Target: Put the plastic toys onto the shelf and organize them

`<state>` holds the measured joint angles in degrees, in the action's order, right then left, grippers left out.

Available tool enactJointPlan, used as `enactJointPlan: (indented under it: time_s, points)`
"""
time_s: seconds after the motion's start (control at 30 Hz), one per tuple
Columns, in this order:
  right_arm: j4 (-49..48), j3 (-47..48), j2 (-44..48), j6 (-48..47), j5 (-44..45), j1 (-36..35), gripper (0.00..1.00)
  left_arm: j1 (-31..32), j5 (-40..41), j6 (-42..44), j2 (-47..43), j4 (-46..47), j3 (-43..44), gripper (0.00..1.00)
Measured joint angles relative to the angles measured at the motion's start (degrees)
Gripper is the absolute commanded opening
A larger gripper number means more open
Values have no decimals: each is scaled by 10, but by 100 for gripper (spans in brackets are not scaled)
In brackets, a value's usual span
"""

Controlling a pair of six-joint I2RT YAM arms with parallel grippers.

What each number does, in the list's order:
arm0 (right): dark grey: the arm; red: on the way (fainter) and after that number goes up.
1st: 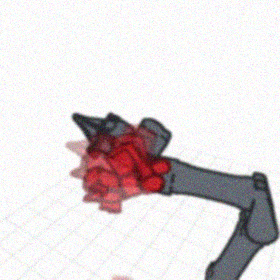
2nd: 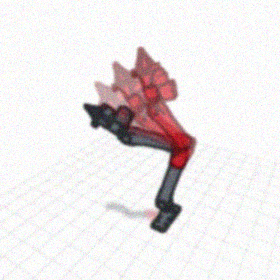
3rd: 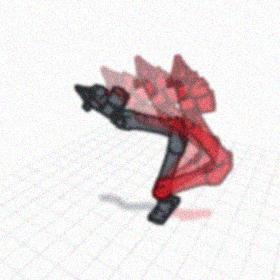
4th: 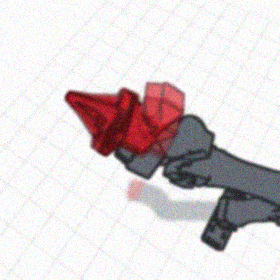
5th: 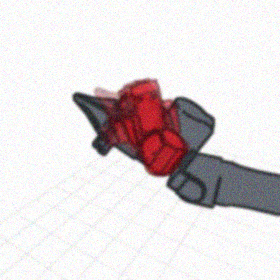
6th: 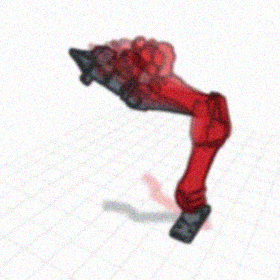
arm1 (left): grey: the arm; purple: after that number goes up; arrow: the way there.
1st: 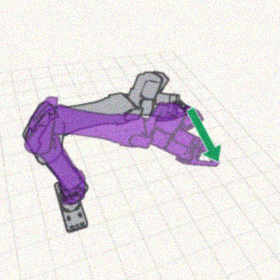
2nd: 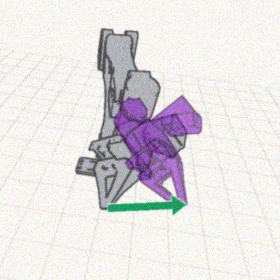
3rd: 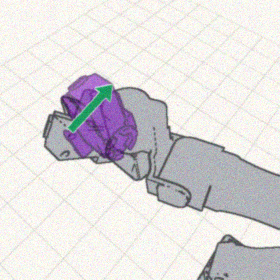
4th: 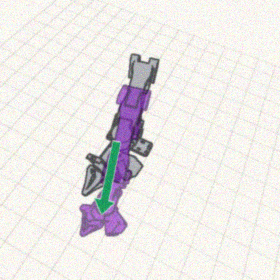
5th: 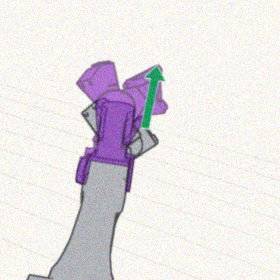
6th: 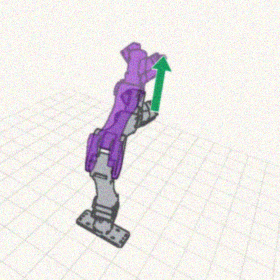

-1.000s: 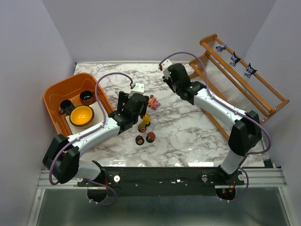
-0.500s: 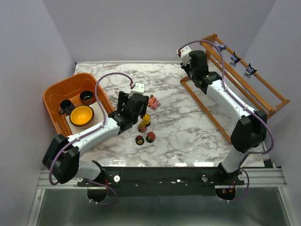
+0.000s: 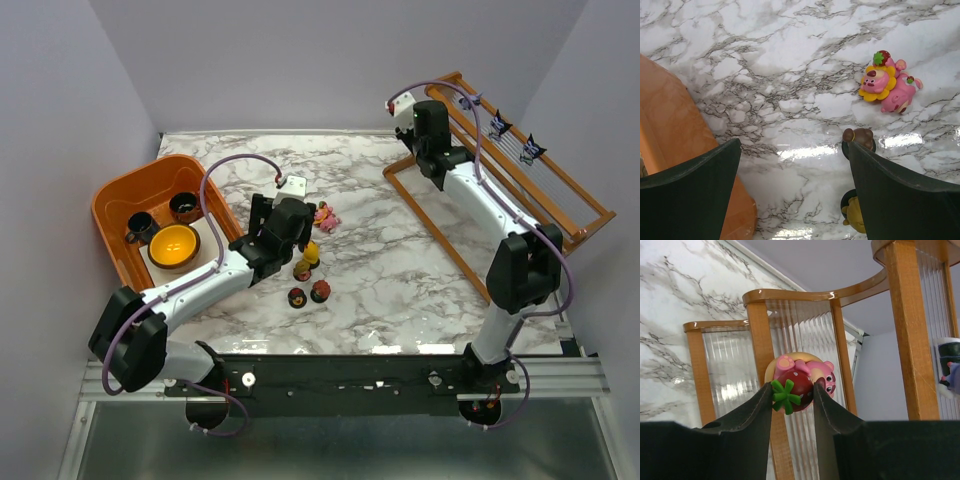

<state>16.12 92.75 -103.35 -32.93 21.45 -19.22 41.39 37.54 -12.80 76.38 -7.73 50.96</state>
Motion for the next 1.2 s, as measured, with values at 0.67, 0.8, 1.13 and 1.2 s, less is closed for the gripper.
enactJointPlan:
  time_s: [0.67,0.8,1.13,1.2]
  points:
    - [-19,0,-28,-47,17,20,5,0,0,2,-3,4,0,99]
    - [-20,0,-29,-47,17,24,6,0,0,3,-3,4,0,99]
    - [-19,0,-37,-47,17,25,15,0,0,4,-3,4,-1,99]
    - [-20,0,-38,-47,17,25,17,0,0,4,-3,4,-1,99]
